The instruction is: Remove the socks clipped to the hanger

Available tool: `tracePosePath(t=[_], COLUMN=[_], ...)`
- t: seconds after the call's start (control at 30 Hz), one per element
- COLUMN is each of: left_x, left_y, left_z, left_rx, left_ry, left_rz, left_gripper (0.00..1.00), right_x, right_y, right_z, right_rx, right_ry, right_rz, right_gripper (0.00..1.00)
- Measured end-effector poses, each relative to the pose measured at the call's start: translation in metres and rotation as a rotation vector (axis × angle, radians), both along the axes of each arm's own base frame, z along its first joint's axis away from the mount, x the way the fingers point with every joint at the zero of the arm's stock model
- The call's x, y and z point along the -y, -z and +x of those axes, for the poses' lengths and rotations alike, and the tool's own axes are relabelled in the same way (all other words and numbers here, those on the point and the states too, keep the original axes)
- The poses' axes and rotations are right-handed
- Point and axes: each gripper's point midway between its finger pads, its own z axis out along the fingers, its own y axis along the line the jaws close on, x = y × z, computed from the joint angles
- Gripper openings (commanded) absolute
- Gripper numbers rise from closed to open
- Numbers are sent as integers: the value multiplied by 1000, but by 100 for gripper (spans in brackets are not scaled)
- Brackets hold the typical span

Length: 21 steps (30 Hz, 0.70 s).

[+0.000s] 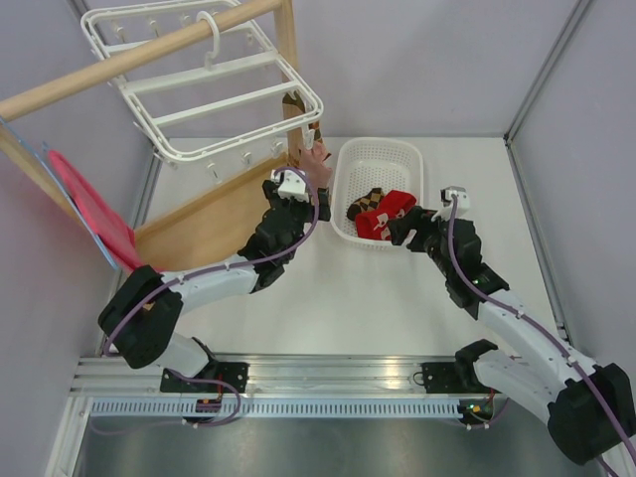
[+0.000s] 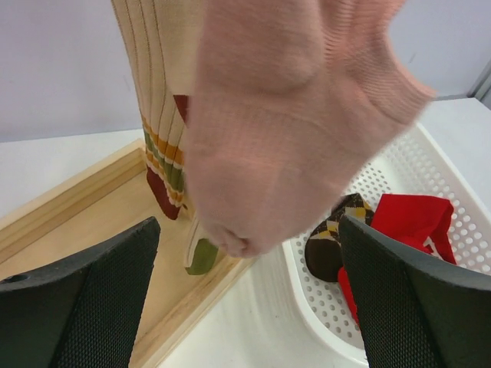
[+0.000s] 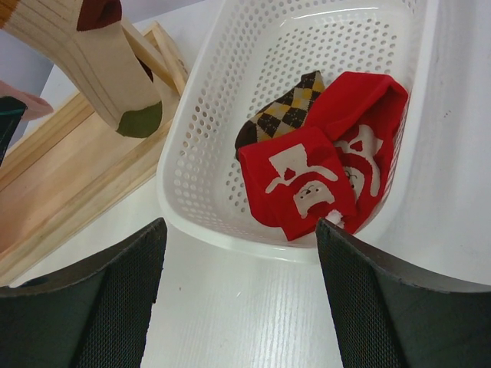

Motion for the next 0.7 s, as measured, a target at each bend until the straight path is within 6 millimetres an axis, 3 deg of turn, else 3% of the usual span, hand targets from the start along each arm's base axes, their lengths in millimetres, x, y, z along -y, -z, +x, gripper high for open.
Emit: tracePosePath(t=[0.27, 0.47, 0.67, 0.7], left_x=[-2, 5, -7, -9], left_y=[-2, 10, 12, 9], left_z=[5, 21, 35, 37], left_rx=[19, 17, 26, 34], left_ry=[-29, -43, -83, -90], left_rz=[-12, 32, 32, 24], left_gripper=[100, 100, 99, 94], right_x=[-6, -10, -13, -13], right_y=[11, 21, 18, 18], right_z=[7, 11, 11, 11], right_rx=[-20, -44, -30, -28], right_ry=[-15, -29, -44, -45], right_rz=[-6, -12, -6, -8], right_gripper=[82, 82, 82, 82])
